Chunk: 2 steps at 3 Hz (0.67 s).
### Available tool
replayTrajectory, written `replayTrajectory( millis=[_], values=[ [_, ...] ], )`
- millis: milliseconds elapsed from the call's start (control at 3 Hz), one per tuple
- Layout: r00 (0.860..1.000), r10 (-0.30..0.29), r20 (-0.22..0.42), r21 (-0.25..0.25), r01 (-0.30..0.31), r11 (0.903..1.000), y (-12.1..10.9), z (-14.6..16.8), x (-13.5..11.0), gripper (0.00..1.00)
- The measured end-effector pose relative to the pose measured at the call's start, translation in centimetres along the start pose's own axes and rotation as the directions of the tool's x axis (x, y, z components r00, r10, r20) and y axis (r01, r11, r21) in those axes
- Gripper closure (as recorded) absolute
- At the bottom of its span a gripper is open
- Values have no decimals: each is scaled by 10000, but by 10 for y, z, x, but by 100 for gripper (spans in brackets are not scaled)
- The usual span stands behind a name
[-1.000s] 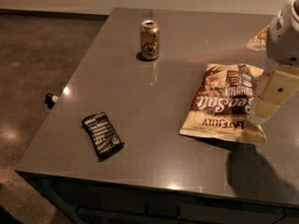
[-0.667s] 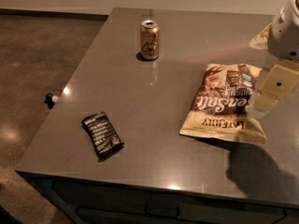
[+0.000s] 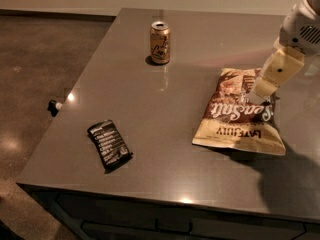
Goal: Pick brown chip bag
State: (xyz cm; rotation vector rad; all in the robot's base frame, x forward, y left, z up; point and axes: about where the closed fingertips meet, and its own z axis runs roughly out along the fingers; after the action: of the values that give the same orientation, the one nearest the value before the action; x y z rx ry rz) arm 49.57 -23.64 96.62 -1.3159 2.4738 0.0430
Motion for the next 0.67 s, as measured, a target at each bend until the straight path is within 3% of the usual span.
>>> replayTrajectory(
  millis=[333,667],
  values=[
    [9881,1431,-558,382,-1411,9893,-7,12,4,0],
    [9487,2849,-1374,850,-2752,9576,-15,31,14,0]
  ],
)
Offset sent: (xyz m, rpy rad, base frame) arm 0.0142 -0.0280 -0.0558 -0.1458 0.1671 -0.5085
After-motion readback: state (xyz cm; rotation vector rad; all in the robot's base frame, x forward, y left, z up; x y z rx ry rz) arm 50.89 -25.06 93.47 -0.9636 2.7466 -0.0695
